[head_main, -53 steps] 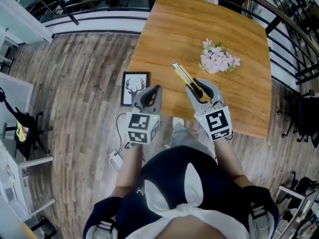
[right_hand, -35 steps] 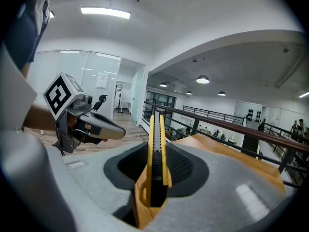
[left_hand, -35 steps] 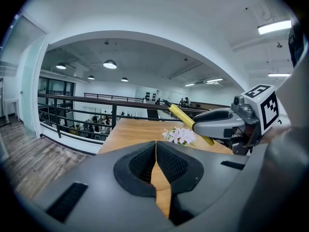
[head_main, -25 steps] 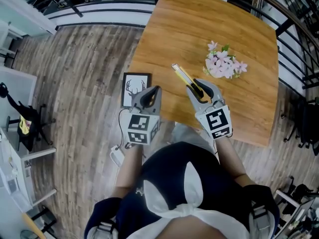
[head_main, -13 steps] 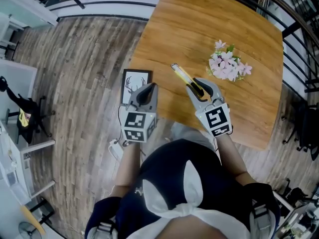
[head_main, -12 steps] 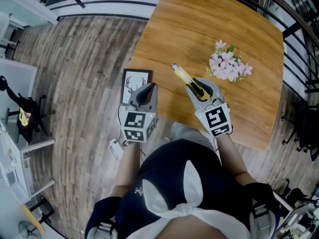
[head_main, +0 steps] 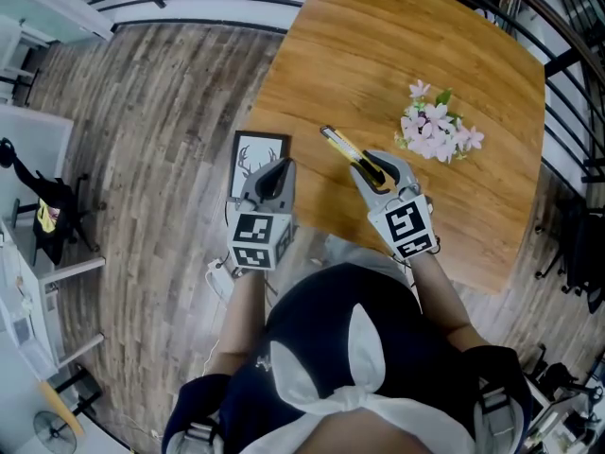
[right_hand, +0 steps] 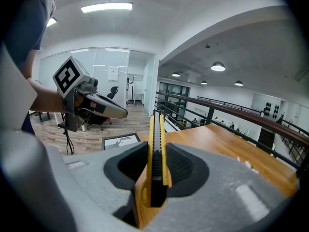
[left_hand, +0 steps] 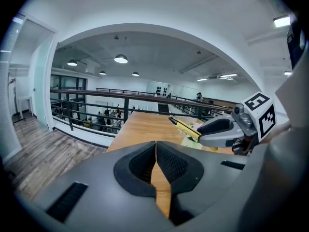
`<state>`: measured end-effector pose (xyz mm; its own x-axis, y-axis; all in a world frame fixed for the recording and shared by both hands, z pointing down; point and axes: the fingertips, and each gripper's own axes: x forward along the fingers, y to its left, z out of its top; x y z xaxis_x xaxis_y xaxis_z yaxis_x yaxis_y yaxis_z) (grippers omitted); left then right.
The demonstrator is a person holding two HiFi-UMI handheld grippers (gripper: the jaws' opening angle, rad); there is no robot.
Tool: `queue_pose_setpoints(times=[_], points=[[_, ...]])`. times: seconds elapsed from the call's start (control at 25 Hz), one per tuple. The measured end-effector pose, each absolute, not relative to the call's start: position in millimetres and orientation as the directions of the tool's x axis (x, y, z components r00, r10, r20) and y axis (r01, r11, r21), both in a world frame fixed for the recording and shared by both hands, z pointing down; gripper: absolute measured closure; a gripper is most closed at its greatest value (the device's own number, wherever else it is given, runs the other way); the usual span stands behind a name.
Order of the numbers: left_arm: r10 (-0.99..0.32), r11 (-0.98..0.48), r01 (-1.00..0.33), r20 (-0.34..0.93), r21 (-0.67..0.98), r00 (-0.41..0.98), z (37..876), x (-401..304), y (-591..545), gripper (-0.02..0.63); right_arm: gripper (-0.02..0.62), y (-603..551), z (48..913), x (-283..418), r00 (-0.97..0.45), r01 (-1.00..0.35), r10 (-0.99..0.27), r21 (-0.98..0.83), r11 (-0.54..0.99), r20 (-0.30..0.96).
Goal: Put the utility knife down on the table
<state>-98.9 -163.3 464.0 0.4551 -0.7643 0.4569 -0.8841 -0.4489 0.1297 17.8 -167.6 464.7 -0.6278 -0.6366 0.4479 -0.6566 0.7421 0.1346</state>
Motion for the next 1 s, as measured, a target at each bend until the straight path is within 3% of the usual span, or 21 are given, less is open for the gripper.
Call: queue_pose_setpoints(times=[1.0], points=[[-0.743,-0.455,-0.88,0.485,0.138,0.461,481,-83,-172,0.583,0.479,-177,498,27,-0.629,-0.597,-0.573,0.146,0.789,0.525]])
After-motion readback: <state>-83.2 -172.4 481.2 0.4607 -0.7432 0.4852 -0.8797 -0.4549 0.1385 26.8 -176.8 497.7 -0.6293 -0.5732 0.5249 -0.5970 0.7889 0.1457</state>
